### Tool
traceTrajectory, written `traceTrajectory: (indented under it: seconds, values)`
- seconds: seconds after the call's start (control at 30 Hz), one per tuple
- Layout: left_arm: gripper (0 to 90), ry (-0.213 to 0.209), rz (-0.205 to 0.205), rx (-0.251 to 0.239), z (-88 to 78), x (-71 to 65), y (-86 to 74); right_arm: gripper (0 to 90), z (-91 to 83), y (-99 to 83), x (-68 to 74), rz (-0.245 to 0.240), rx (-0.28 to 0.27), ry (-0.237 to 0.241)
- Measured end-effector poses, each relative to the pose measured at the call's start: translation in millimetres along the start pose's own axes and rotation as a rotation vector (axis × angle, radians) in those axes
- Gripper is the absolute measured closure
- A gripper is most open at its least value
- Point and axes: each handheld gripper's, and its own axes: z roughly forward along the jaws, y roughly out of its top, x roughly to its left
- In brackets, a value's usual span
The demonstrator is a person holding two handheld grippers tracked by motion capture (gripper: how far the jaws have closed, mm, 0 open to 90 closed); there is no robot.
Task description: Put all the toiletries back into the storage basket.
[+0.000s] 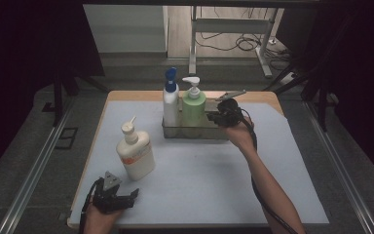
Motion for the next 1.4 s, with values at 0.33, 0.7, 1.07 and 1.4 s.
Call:
traceTrajectory:
  seconds: [0.33, 0.7, 1.07, 1.4]
  values:
    - [12.1, 0.0, 0.0, 0.0, 0.0, 0.1, 0.0, 88.9, 19.4, -4.2, -13.2, 0.06, 0.01, -0.012]
    - [12.1, 0.001, 0.0, 0.0, -0.1, 0.0, 0.0, 89.4, 43.5, -6.1, -15.3, 0.085, 0.052, -0.023]
    - [12.1, 0.0, 0.0, 0.0, 0.0, 0.0, 0.0, 89.6, 59.5, -10.6, -16.1, 0.111, 0.077, -0.01]
    - [12.1, 0.001, 0.0, 0.001, 0.0, 0.0, 0.0, 89.7, 62.2, -9.4, -11.6, 0.109, 0.078, 0.019]
